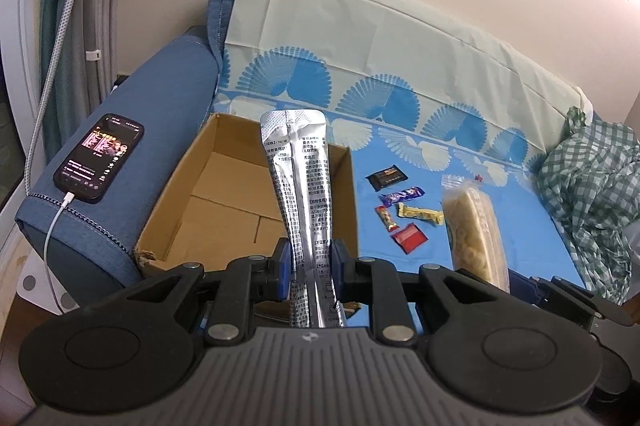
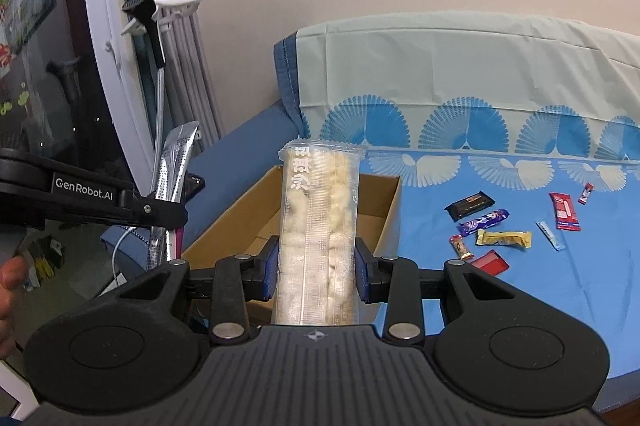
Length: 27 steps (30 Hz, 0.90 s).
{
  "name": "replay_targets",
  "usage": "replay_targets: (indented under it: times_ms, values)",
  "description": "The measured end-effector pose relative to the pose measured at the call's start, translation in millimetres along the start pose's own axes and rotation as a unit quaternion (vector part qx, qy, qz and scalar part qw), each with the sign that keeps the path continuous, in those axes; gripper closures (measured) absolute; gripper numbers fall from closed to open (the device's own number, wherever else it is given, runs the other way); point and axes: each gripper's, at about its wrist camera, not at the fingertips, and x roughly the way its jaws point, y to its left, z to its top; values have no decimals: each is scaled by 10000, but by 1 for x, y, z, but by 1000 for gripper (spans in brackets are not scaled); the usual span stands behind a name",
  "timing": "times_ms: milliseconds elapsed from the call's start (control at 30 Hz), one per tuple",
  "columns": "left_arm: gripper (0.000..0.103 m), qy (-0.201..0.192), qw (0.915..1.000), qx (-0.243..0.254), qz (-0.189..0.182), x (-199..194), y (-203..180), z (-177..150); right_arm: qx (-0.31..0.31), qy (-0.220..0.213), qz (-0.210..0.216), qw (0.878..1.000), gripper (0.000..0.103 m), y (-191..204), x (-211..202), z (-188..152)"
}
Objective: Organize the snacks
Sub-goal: 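Carry the silver pack and puffed-snack bag over the cardboard box with both tools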
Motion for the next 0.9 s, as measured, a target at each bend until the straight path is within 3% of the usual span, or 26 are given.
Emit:
replay_targets:
  times_ms: [900]
  values:
    - [80, 518, 9984, -106, 200, 95, 71, 42, -159, 837, 64, 9963, 65, 26, 135, 26]
